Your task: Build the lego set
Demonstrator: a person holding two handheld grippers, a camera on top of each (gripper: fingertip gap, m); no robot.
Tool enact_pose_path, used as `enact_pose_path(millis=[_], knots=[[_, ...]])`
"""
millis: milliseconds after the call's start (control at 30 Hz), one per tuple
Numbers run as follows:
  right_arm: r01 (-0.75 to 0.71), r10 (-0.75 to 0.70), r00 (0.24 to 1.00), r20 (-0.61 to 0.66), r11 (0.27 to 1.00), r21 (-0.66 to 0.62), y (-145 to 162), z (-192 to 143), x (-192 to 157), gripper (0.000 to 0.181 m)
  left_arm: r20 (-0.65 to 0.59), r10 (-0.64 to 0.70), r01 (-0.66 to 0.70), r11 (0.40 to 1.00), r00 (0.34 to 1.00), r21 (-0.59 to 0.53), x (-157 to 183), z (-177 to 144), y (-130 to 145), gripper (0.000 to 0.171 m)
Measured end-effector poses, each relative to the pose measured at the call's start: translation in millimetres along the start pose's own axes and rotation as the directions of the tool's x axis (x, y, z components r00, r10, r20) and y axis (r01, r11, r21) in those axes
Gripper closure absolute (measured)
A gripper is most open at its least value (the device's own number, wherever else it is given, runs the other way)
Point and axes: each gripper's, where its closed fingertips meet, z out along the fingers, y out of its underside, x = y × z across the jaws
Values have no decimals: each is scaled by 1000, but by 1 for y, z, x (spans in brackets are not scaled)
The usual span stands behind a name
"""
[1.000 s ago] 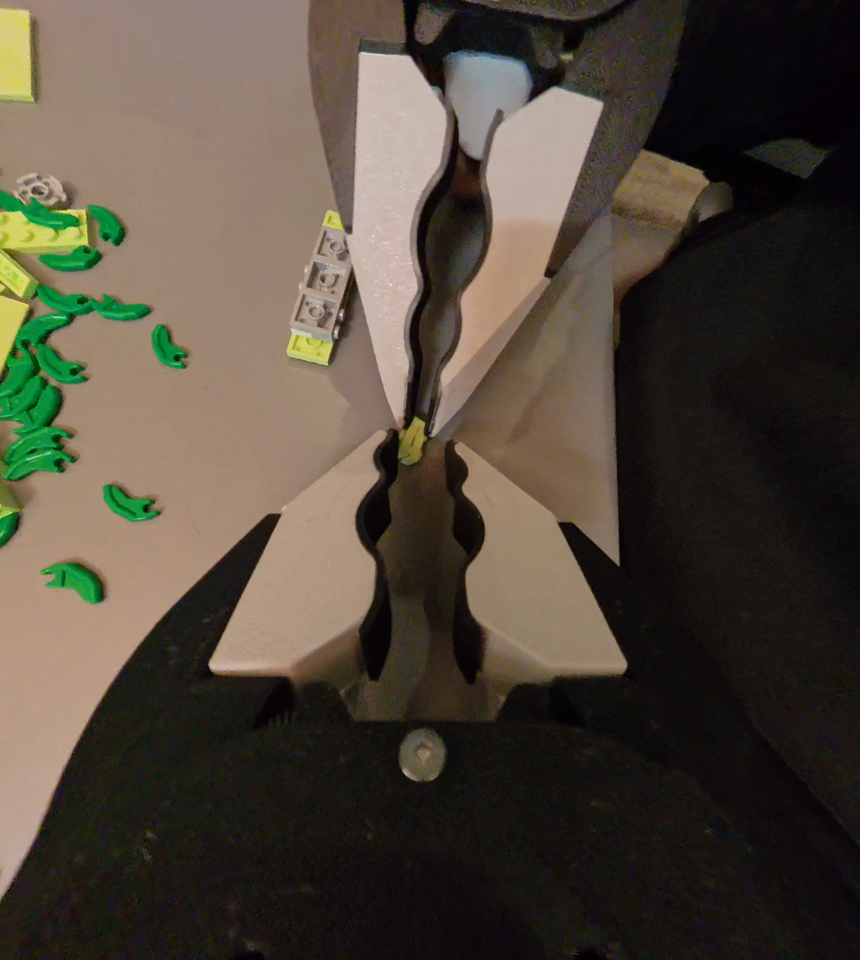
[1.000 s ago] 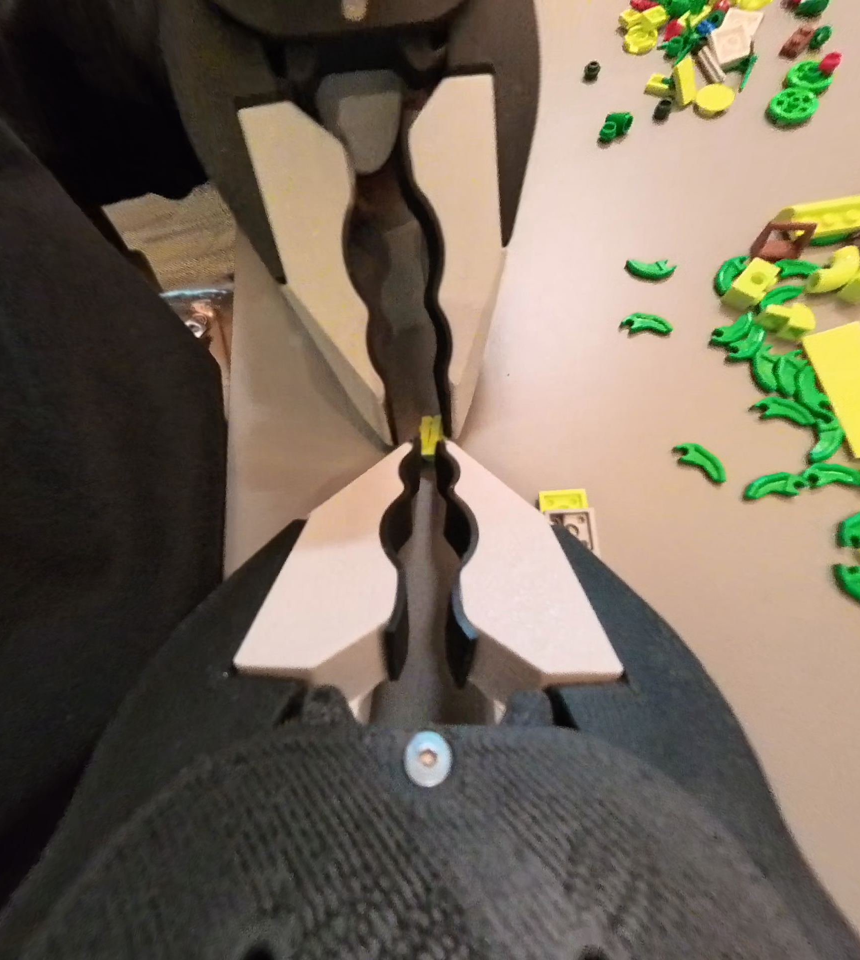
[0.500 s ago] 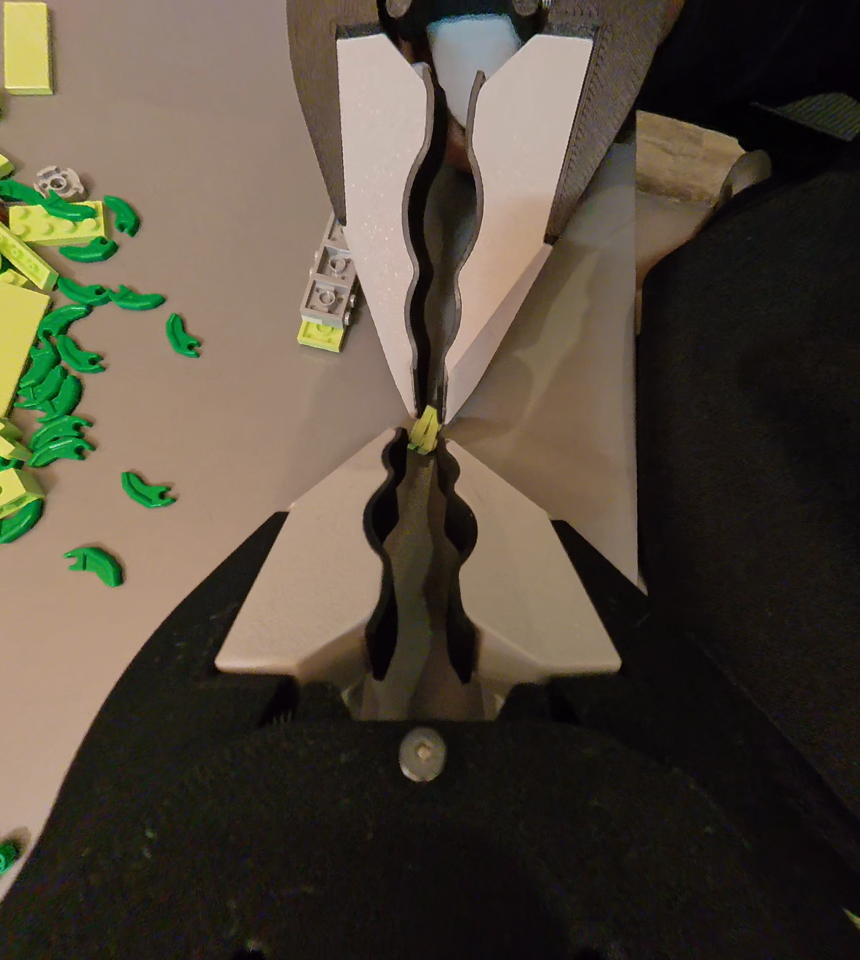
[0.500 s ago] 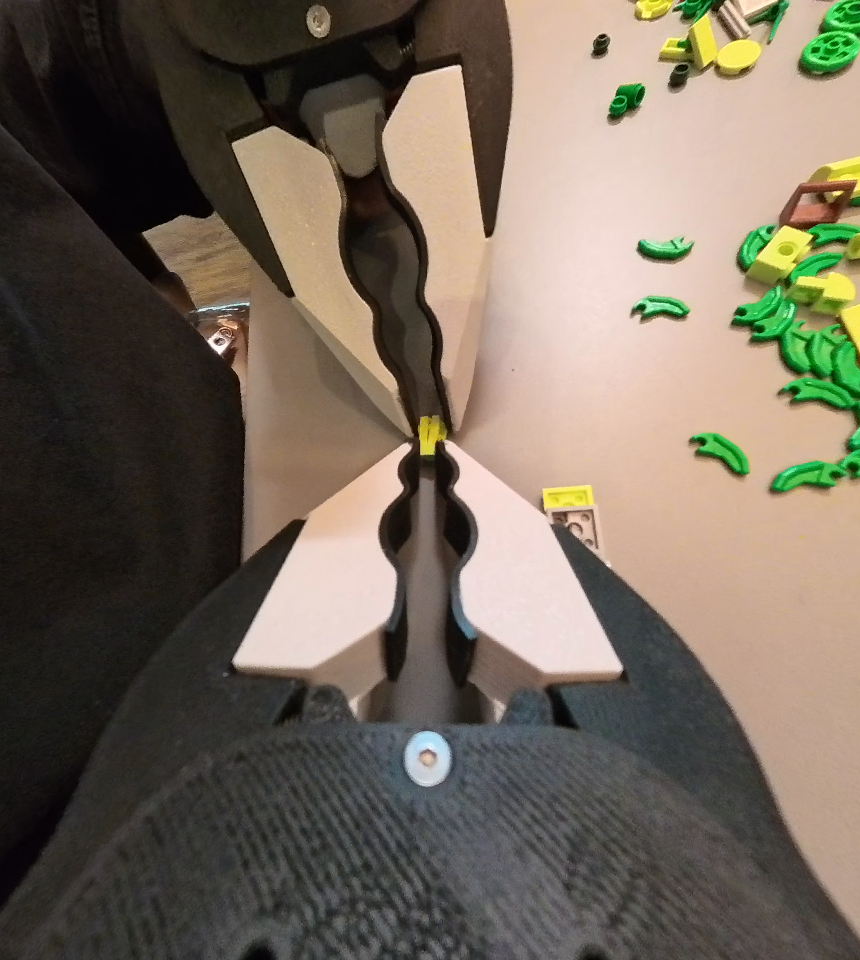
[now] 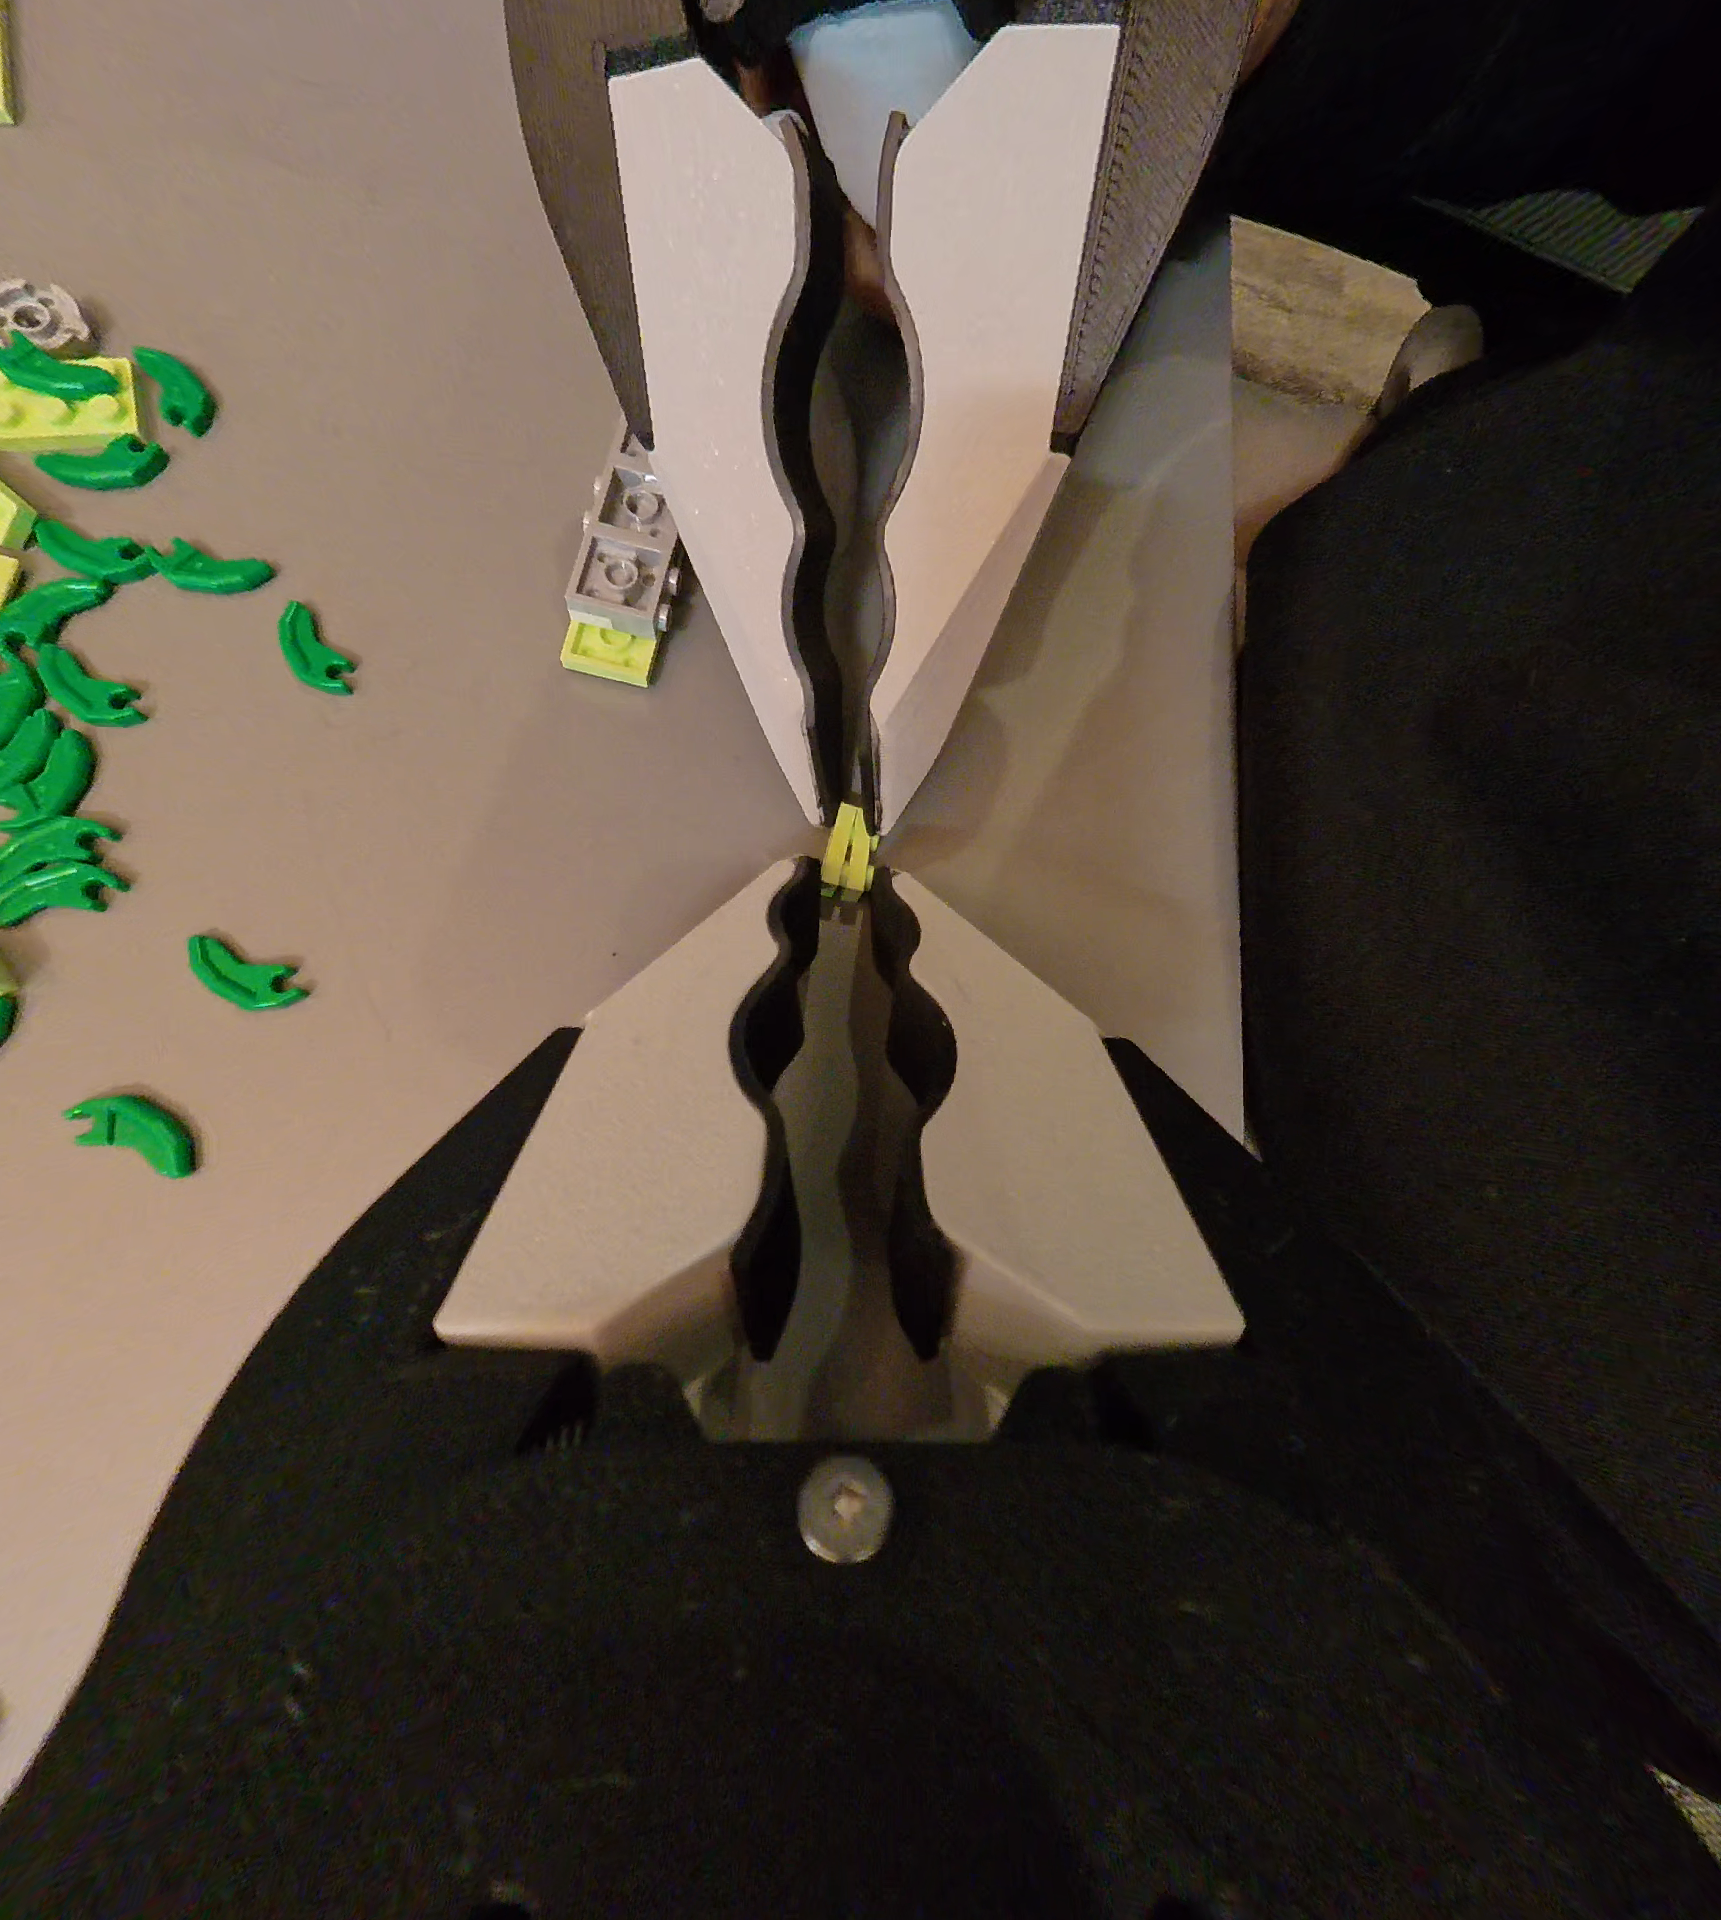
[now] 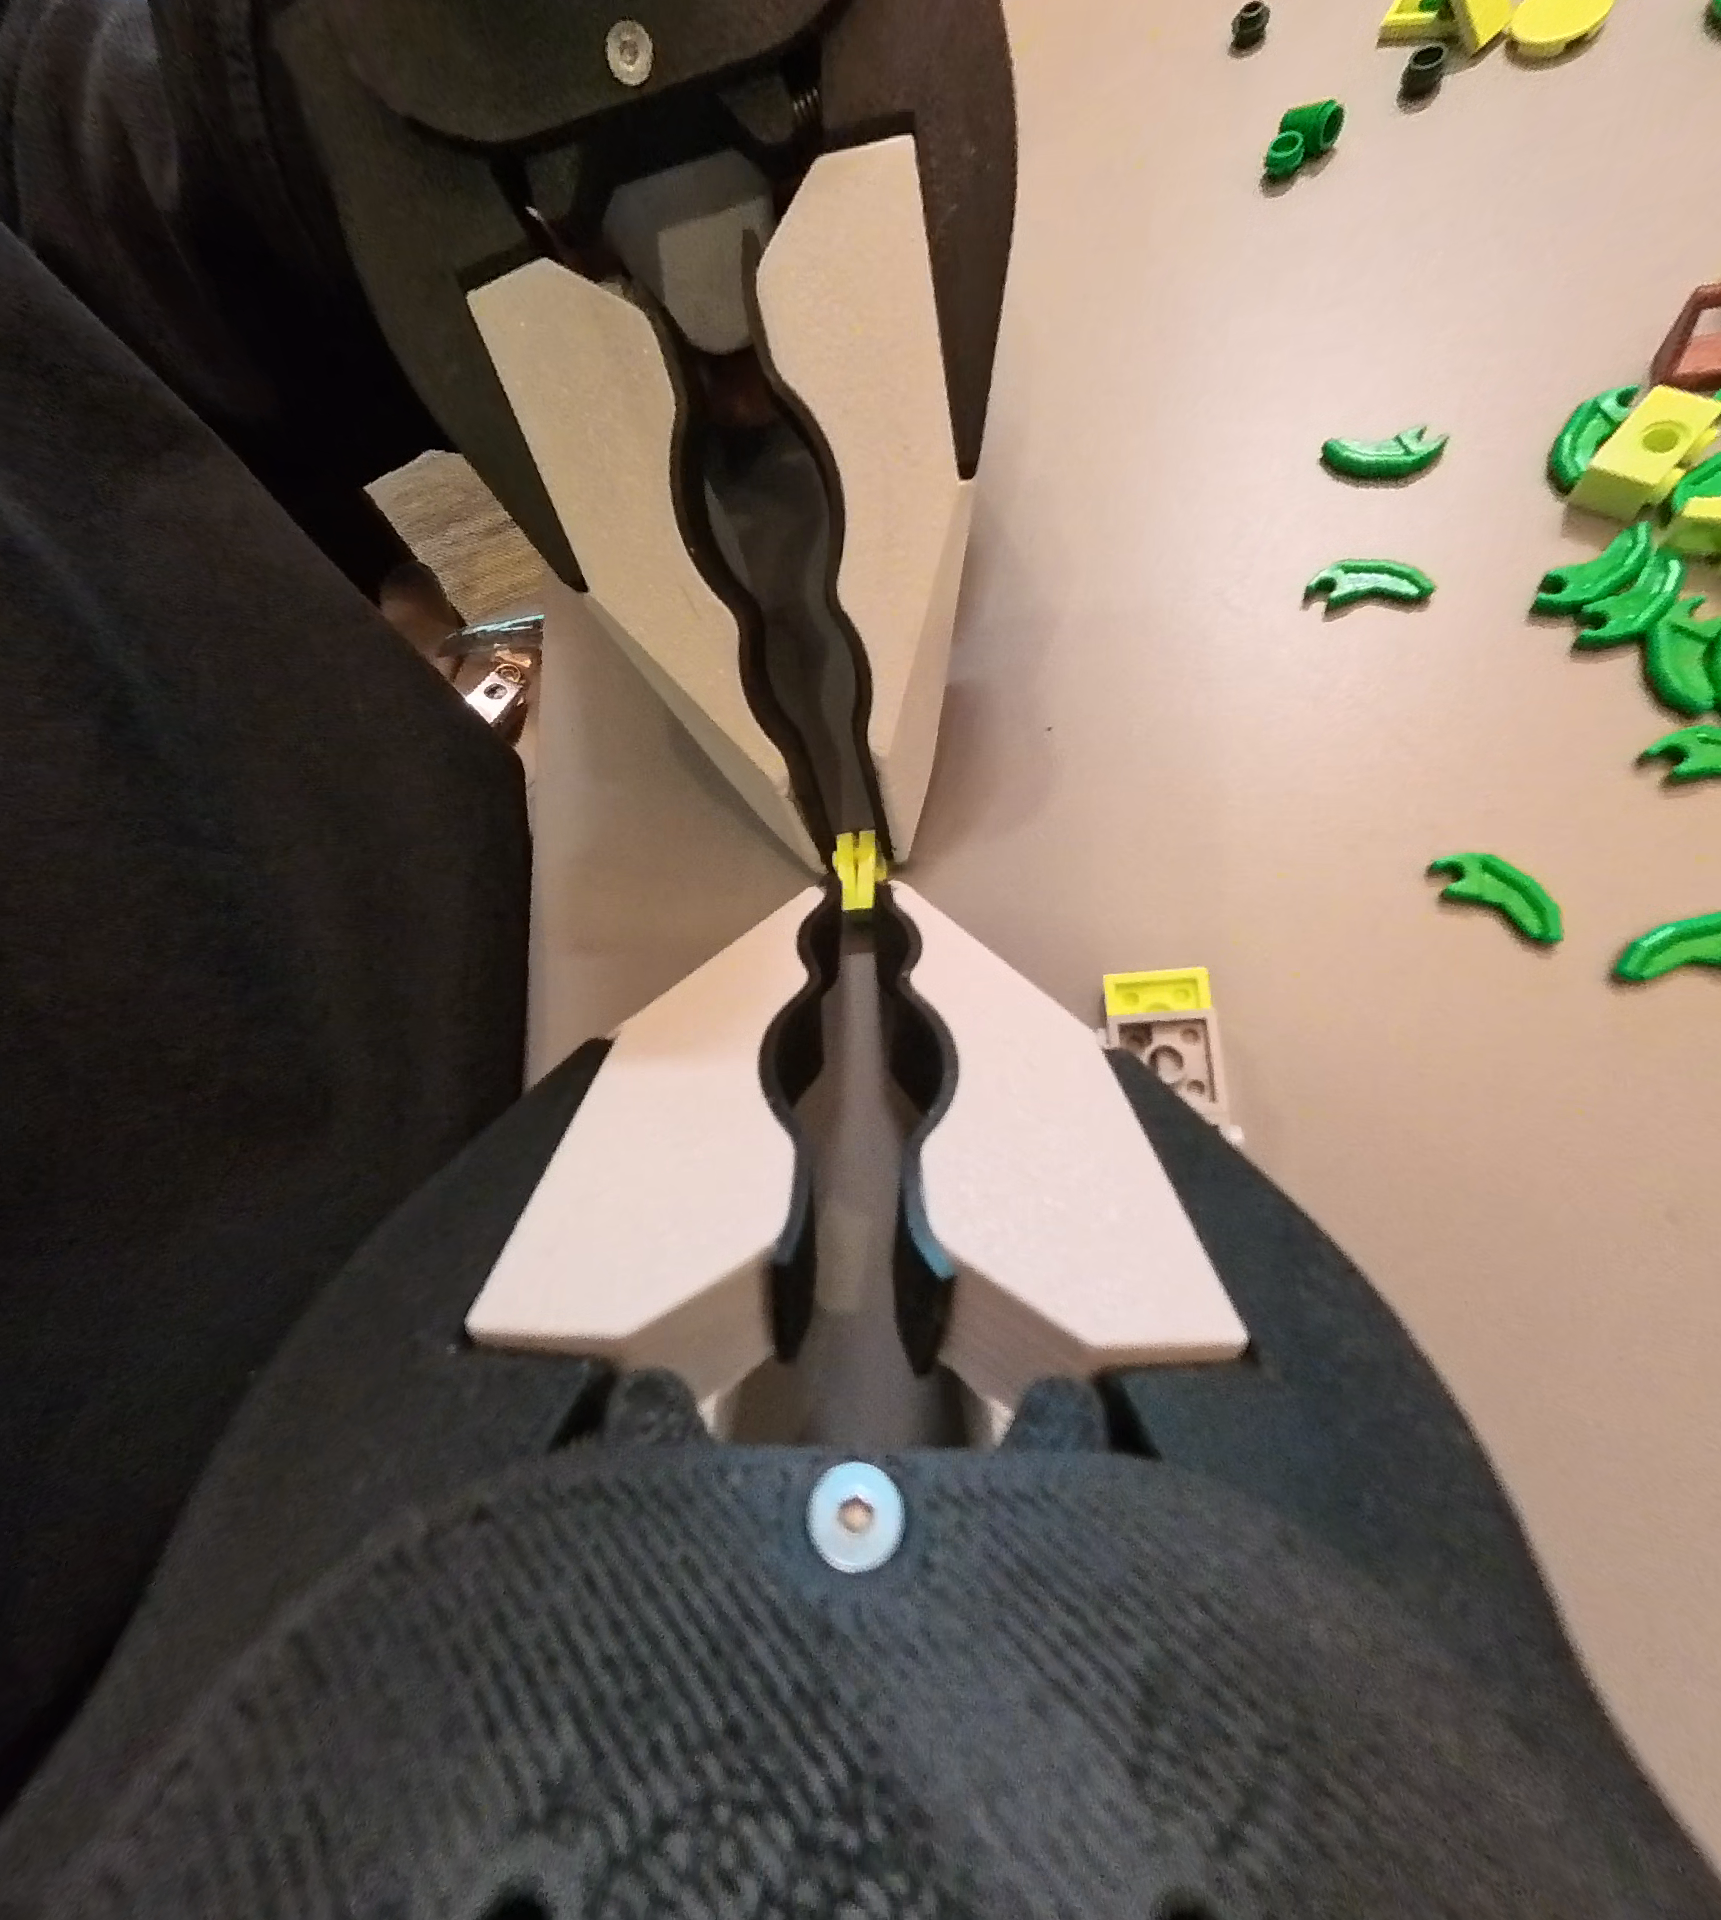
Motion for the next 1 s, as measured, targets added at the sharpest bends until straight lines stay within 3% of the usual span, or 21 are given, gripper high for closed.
enact_pose_path(millis=[300, 433, 533, 1000], knots=[[120, -119, 989, -92, 993, 5, 0, -1, 0, 176, -10, -5, 5, 1000, 1000, 2, 1, 0, 0, 165], [192, -194, 973, -128, 981, -27, 3, 2, -1, 167, -18, -7, 7, 1000, 1000, 3, 2, 0, 0, 165], [237, -240, 959, -154, 971, -40, 3, 3, 0, 175, -20, -5, 5, 1000, 1000, 2, 2, 0, 0, 165], [289, -294, 940, -170, 956, -57, 4, 3, -1, 176, -24, -15, 15, 1000, 1000, 2, 2, 0, 0, 166]])
